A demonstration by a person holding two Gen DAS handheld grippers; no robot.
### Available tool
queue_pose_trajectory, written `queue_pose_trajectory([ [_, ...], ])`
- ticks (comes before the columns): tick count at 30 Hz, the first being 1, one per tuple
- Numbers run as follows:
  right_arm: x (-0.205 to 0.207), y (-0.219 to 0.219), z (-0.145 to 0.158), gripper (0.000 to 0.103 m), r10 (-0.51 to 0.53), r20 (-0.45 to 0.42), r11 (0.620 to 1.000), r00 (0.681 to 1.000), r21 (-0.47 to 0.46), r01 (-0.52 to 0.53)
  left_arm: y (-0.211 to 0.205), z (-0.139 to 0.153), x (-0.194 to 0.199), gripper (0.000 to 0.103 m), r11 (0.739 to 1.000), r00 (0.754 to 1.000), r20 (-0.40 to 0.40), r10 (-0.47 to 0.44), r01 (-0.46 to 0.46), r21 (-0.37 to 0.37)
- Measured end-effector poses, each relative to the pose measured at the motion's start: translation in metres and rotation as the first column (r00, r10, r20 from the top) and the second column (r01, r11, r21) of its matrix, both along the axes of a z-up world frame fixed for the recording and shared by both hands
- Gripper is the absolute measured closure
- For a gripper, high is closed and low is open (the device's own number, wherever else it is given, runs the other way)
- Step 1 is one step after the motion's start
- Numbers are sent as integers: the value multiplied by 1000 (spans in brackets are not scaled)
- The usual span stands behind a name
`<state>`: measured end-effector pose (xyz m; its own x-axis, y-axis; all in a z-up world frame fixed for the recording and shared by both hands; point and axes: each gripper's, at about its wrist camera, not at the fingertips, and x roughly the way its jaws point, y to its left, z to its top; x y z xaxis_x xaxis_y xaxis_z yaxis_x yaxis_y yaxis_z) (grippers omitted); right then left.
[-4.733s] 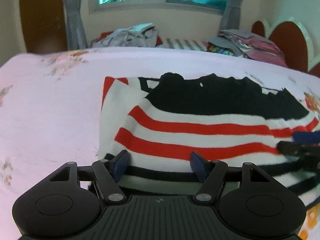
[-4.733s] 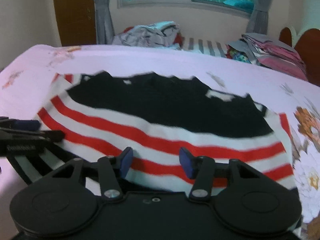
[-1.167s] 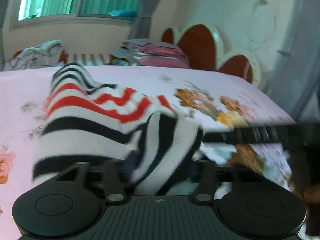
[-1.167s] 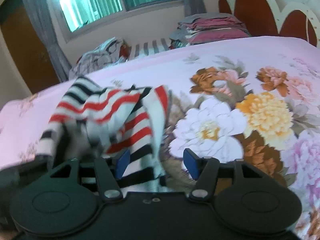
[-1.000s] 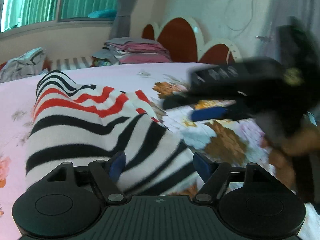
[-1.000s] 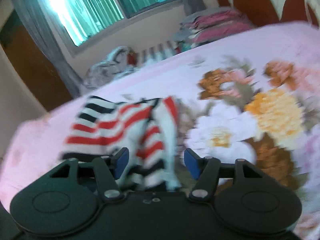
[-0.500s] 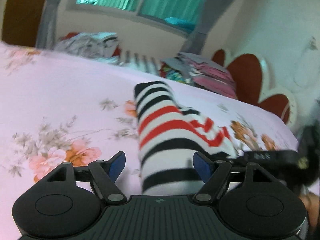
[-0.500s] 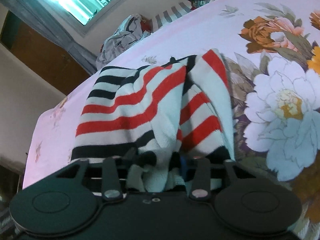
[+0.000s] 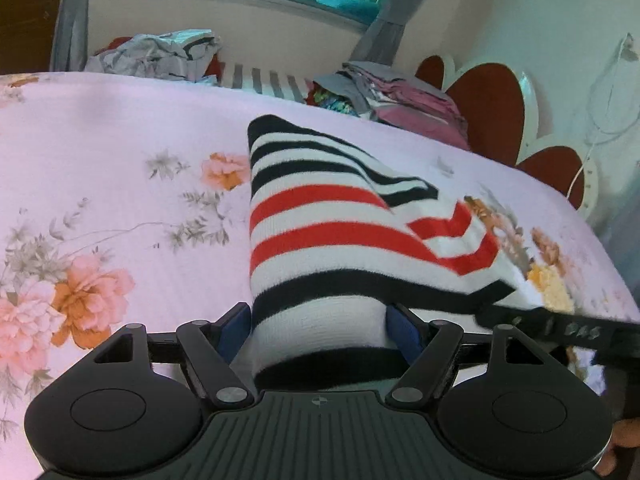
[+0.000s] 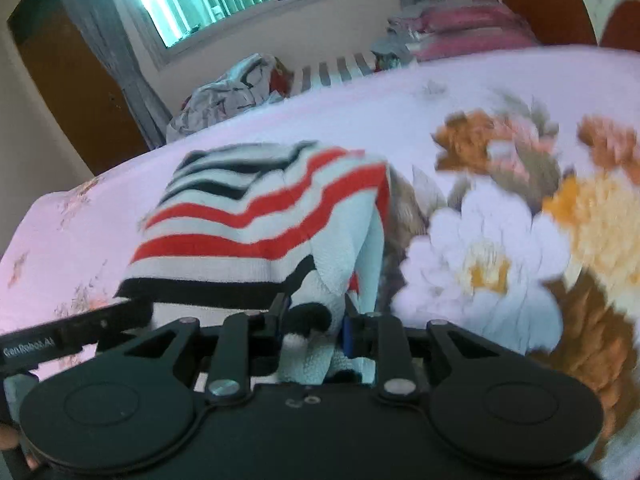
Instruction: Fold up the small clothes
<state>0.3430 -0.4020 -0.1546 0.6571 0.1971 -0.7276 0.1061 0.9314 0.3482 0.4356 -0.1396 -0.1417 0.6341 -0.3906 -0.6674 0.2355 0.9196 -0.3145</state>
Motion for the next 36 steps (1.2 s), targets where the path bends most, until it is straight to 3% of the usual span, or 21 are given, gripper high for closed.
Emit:
queue_pose_trajectory([
  [7, -26, -16, 16, 67, -28, -15, 994, 999, 109, 30, 3, -2, 1, 22, 1000, 1000, -5, -7, 7, -2],
  [12, -47, -17, 17, 66, -26, -41, 993, 999, 118, 30, 6, -4, 4, 22, 1000, 1000, -14, -13, 13, -11],
  [16, -58, -17, 11, 72, -28, -68, 991, 997, 130, 37, 6, -4, 5, 22, 1000, 1000, -13, -22, 22, -3],
  [19, -65, -18, 12, 82, -35, -69, 983, 997, 180, 47, 7, -3, 6, 22, 999, 999, -12, -35, 35, 5],
  [21, -67, -18, 16, 83, -25, -58, 976, 998, 215, 37, 9, -3, 6, 22, 999, 999, -12, -44, 44, 12],
  [25, -66, -22, -2, 87, -22, -125, 988, 992, 150, 41, 9, -4, 7, 21, 998, 998, -18, -55, 56, 16],
  [28, -68, -24, -5, 89, -21, -134, 987, 991, 153, 41, 7, -3, 6, 21, 998, 998, -20, -53, 53, 28],
  [30, -68, -20, 1, 86, -9, -142, 992, 990, 121, 26, 6, 0, 7, 21, 998, 998, -30, -50, 51, 36],
  [32, -68, -20, 9, 75, -1, -145, 996, 989, 88, 13, 5, 4, 8, 21, 997, 998, -30, -53, 55, 49],
  [36, -66, -27, 30, 69, -5, -110, 997, 994, 73, 13, 4, 13, 8, 21, 995, 998, -20, -64, 66, 72],
])
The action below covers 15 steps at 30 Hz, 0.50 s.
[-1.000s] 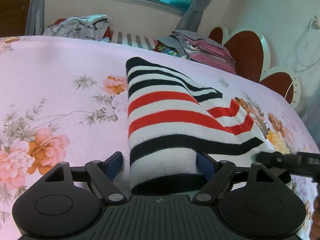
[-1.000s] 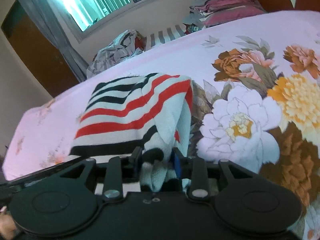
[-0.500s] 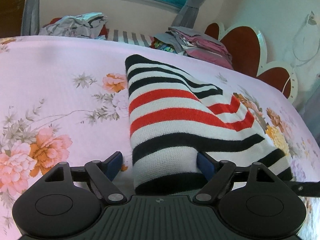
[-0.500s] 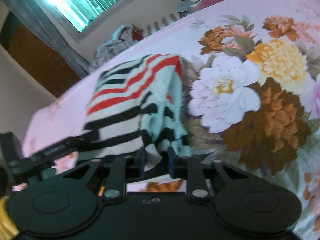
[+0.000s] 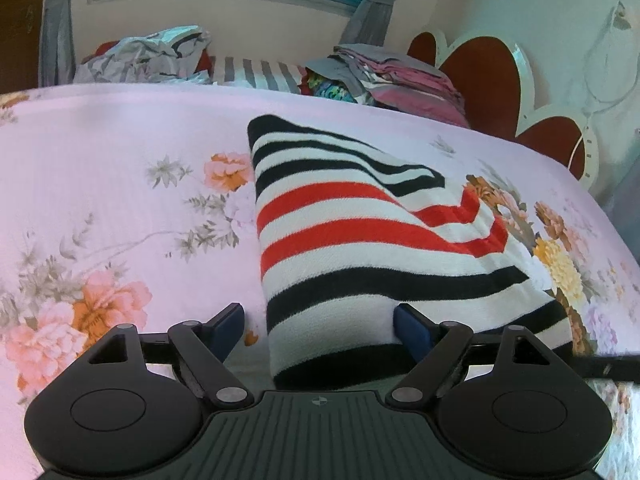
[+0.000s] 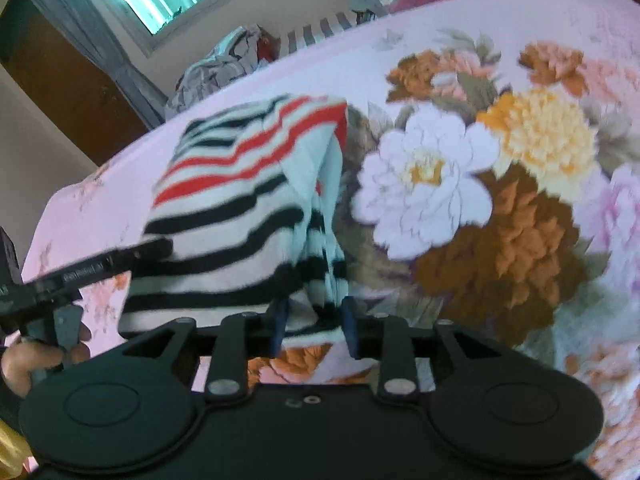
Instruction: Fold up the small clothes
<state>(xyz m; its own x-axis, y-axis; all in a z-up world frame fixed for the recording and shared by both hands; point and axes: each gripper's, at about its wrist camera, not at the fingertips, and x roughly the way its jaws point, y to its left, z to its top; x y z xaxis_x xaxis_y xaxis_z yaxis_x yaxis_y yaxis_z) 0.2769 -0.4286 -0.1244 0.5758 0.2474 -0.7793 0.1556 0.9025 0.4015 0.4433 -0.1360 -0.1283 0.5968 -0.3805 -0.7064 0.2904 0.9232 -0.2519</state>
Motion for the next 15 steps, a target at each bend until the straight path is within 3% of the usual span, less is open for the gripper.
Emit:
queue_pose_trajectory([
  [2, 6, -5, 9, 58, -17, 20, 1000, 1000, 6, 17, 0, 5, 0, 21, 1000, 1000, 4, 0, 0, 1],
  [7, 30, -12, 16, 56, -53, 49, 997, 997, 60, 50, 1, 19, 5, 21, 1000, 1000, 27, 8, -8, -17],
  [15, 85, -24, 0, 46, -158, 22, 975, 987, 158, 153, -4, 26, 40, 21, 998, 998, 22, 57, -56, -37],
])
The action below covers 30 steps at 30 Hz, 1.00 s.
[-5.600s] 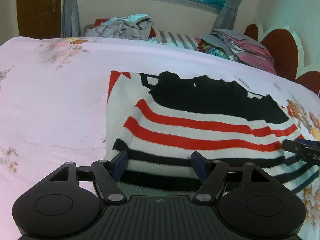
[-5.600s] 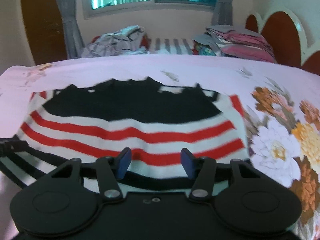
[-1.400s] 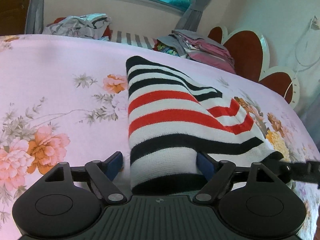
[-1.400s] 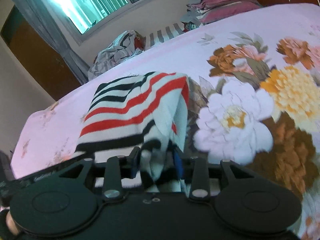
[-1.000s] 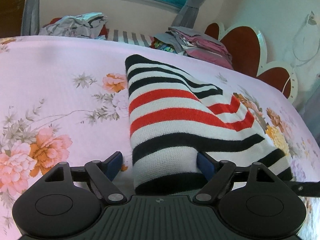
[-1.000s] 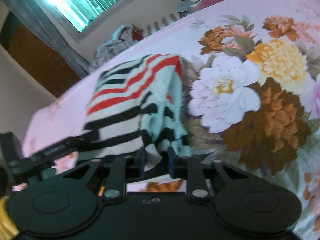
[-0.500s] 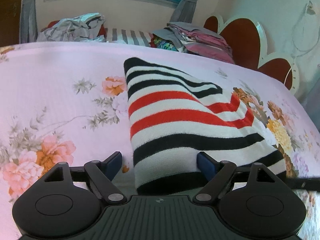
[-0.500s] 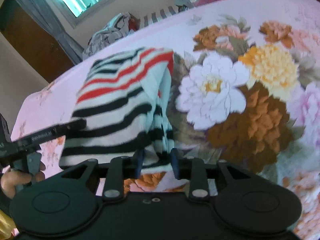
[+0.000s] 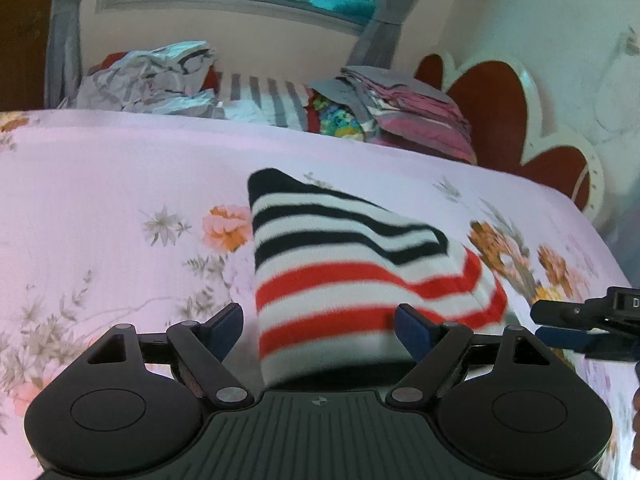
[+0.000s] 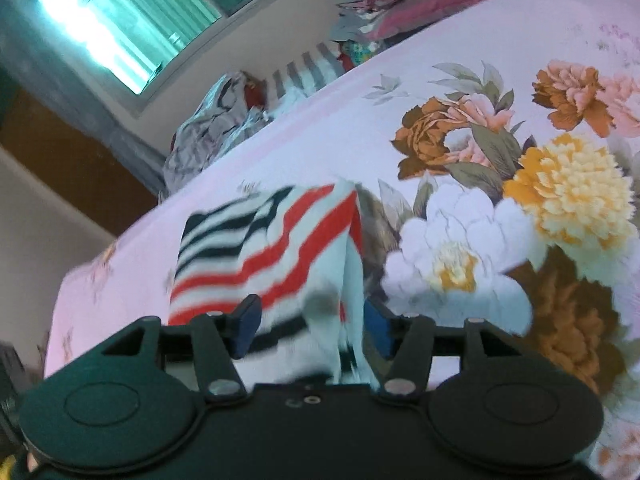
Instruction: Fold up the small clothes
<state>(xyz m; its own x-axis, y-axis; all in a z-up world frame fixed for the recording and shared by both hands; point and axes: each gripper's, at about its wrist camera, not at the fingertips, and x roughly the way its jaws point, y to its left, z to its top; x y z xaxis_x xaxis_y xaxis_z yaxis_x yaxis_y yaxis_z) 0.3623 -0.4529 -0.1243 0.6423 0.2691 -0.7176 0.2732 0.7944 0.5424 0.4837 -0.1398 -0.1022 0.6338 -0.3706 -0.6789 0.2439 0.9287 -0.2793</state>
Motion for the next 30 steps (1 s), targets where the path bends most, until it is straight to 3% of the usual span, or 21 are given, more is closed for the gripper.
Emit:
queue_pose_trajectory([
  [9, 54, 1, -31, 47, -48, -38, 999, 998, -20, 47, -12, -23, 43, 21, 997, 996, -60, 69, -71, -30],
  [11, 60, 4, -33, 71, -37, -12, 999, 999, -18, 37, -13, -30, 47, 21, 997, 995, -64, 78, -79, -26],
  [13, 64, 19, -29, 76, 29, 23, 993, 999, -113, -26, -15, -38, 47, 21, 997, 994, -70, 82, -83, -2],
  [16, 65, 45, -22, 83, 179, 69, 933, 982, -330, -146, -11, -48, 43, 21, 996, 995, -50, 85, -84, 11],
  [19, 67, 34, -32, 87, 135, 46, 918, 990, -381, -107, -12, -52, 44, 21, 996, 995, -52, 86, -86, 1],
  [23, 62, 21, -46, 86, 93, 18, 935, 995, -345, -81, -14, -55, 44, 21, 997, 997, -41, 73, -73, 4],
  [30, 65, 19, -16, 79, 80, 110, 931, 991, -364, -35, -18, -32, 51, 21, 996, 996, 14, 89, -89, 14],
])
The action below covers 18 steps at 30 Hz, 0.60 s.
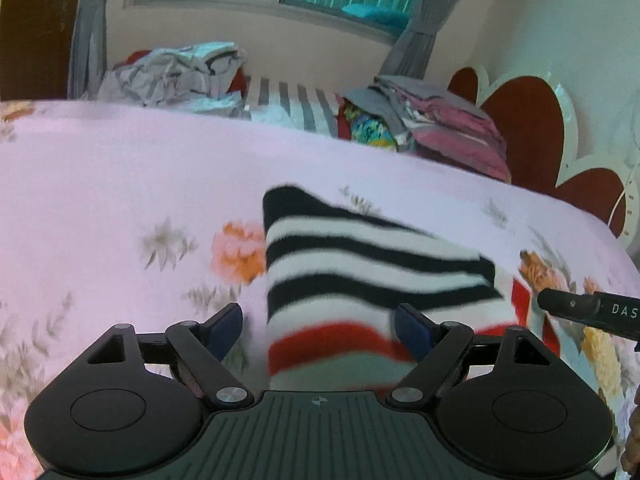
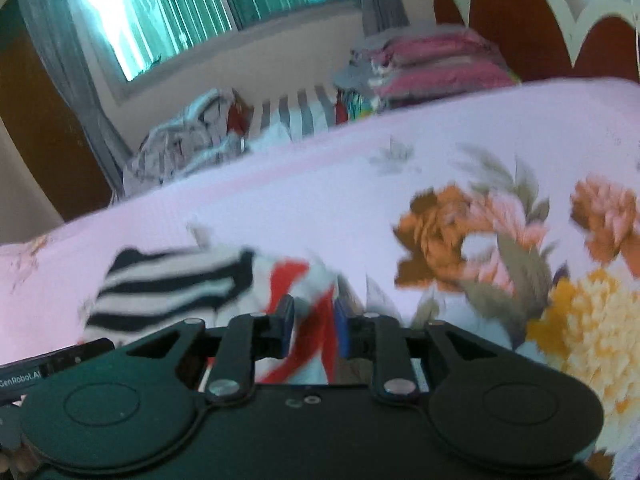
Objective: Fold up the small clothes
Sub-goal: 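Open the right gripper and press the folded bundle flat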
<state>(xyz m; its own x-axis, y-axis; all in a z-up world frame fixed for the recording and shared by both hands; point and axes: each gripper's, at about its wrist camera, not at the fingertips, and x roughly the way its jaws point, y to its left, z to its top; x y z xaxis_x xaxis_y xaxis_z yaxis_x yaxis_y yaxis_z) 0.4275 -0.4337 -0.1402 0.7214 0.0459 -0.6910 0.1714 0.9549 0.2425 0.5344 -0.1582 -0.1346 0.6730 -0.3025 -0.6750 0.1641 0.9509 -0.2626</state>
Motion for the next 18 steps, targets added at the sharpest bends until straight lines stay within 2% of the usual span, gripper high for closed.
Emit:
queue_pose_trajectory([
  [3, 18, 10, 0, 78, 35, -15, 999, 999, -5, -35, -4, -4, 15, 21, 1000, 1000, -24, 16, -15, 15],
  [8, 36, 10, -21, 78, 11, -78, 998, 997, -62, -16, -3, -20, 32, 20, 999, 996, -81, 34, -33, 10],
  [10, 36, 10, -29, 74, 8, -106, 996, 994, -88, -18, -5, -23, 31, 20, 1000, 997, -78, 26, -25, 18],
  [12, 34, 6, -35, 74, 1, -107, 998, 994, -59, -7, -5, -24, 31, 19, 999, 997, -77, 26, -25, 21],
  [18, 28, 8, -21, 73, 6, -97, 998, 995, -57, -12, -5, -15, 25, 18, 999, 997, -75, 31, -28, 37],
])
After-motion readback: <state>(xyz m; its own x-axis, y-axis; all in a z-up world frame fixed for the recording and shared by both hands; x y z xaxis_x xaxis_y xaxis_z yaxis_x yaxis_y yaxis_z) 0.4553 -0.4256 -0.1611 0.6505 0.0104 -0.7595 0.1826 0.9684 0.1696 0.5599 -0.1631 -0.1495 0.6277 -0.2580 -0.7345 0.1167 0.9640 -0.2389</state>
